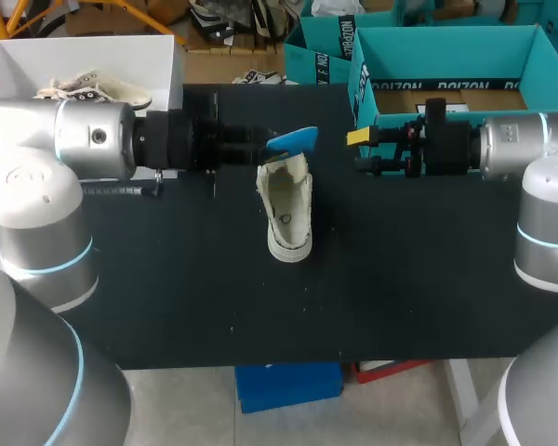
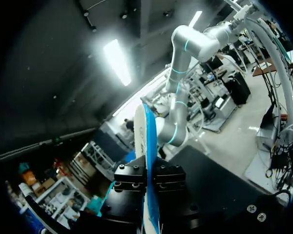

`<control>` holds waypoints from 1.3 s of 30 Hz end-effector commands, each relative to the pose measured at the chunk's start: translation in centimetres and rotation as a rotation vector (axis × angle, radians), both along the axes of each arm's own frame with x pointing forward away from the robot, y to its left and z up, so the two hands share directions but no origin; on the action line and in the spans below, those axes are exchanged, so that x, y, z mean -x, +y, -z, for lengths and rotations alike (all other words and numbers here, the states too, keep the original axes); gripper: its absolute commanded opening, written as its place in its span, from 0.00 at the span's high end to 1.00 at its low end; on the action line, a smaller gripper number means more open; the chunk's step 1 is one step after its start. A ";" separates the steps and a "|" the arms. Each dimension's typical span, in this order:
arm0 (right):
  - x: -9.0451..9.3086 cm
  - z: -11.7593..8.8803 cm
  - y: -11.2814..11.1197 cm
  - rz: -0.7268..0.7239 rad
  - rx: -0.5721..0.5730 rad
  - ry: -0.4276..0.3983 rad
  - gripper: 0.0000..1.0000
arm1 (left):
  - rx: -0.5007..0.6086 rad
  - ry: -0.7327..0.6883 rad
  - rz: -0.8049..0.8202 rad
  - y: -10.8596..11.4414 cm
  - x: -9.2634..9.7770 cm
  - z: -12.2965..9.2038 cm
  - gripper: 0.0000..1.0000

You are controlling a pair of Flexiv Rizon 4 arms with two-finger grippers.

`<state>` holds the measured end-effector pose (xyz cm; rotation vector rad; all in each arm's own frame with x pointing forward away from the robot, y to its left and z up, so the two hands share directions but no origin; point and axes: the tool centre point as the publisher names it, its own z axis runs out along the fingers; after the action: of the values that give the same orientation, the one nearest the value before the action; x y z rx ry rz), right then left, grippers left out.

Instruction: Take the shoe out of the shoebox, open the shoe tongue, remove and reinsert the insole, then place the shoe into the shoebox

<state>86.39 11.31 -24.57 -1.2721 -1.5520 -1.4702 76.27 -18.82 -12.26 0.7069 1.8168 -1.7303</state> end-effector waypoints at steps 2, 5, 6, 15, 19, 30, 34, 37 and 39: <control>-0.1 0.1 0.2 0.003 0.000 0.000 0.00 | 0.014 -0.168 -0.042 -0.1 0.4 0.1 1.00; -0.1 0.1 0.2 0.003 0.000 0.000 0.00 | 0.014 -0.168 -0.042 -0.1 0.4 0.1 1.00; -0.1 0.1 0.2 0.003 0.000 0.000 0.00 | 0.014 -0.168 -0.042 -0.1 0.4 0.1 1.00; -0.1 0.1 0.2 0.003 0.000 0.000 0.00 | 0.037 -0.232 -0.033 -0.3 1.3 -0.3 1.00; -0.1 0.1 0.2 0.003 0.000 0.000 0.00 | 0.070 -0.350 0.017 -0.2 4.8 0.5 1.00; -0.1 0.1 0.2 0.003 0.000 0.000 0.00 | 0.081 -0.622 0.045 2.0 8.5 5.1 1.00; -0.1 0.1 0.2 0.003 0.000 0.000 0.00 | 0.096 -0.688 0.055 2.6 9.1 7.3 1.00; -0.1 0.1 0.2 0.003 0.000 0.000 0.00 | 0.087 -0.751 0.067 2.8 9.3 8.9 1.00; -0.1 0.1 0.2 0.003 0.000 0.000 0.00 | 0.049 -0.787 0.087 2.9 9.4 10.1 1.00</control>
<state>86.43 11.34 -24.53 -1.2724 -1.5514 -1.4699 67.15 -16.18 -20.95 1.2256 1.2142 -1.2809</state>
